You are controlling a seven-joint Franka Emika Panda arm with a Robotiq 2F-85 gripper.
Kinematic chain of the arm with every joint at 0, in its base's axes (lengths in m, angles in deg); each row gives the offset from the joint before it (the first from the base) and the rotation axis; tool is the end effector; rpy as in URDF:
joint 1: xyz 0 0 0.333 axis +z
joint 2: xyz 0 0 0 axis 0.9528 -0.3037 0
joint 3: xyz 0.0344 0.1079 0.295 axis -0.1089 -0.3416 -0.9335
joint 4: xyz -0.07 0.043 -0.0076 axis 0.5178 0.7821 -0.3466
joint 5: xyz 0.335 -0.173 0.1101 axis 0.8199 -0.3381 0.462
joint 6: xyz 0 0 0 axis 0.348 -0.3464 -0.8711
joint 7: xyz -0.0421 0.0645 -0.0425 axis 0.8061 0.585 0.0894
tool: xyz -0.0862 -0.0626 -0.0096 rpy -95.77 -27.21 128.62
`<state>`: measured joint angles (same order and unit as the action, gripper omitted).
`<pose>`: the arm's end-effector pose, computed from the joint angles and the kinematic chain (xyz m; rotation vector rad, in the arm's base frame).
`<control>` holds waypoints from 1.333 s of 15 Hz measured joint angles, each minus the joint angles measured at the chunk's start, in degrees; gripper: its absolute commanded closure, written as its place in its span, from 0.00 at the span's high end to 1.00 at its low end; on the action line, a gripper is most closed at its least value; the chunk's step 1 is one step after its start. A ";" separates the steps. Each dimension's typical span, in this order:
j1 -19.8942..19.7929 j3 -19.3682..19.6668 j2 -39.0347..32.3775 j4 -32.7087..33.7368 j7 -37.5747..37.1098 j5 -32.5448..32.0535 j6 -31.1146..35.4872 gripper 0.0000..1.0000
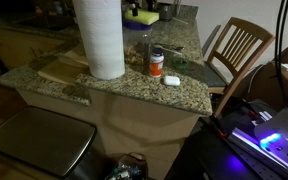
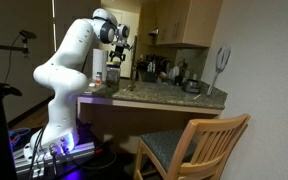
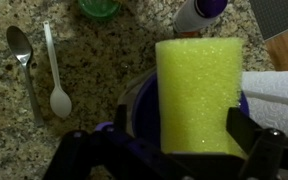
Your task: Pick up the sponge on the jar and put it on the counter
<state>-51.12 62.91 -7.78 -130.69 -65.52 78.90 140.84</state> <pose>0.5804 0.3434 0.5126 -3.0145 -0.6258 0.3611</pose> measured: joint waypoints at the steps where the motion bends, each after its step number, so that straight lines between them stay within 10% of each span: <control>1: 0.01 -0.22 0.00 0.04 0.96 0.00 0.01 1.00; 2: 0.06 -0.41 -0.01 0.03 1.70 0.00 0.01 1.00; 3: 0.15 -0.57 -0.07 0.01 2.09 0.00 -0.03 0.75; 15: 0.27 -1.09 0.12 0.15 2.56 4.00 -0.22 0.00; 20: -1.81 -1.02 0.18 0.11 3.34 7.48 -1.21 0.04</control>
<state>-52.93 61.90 -7.60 -130.58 -62.18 86.38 139.63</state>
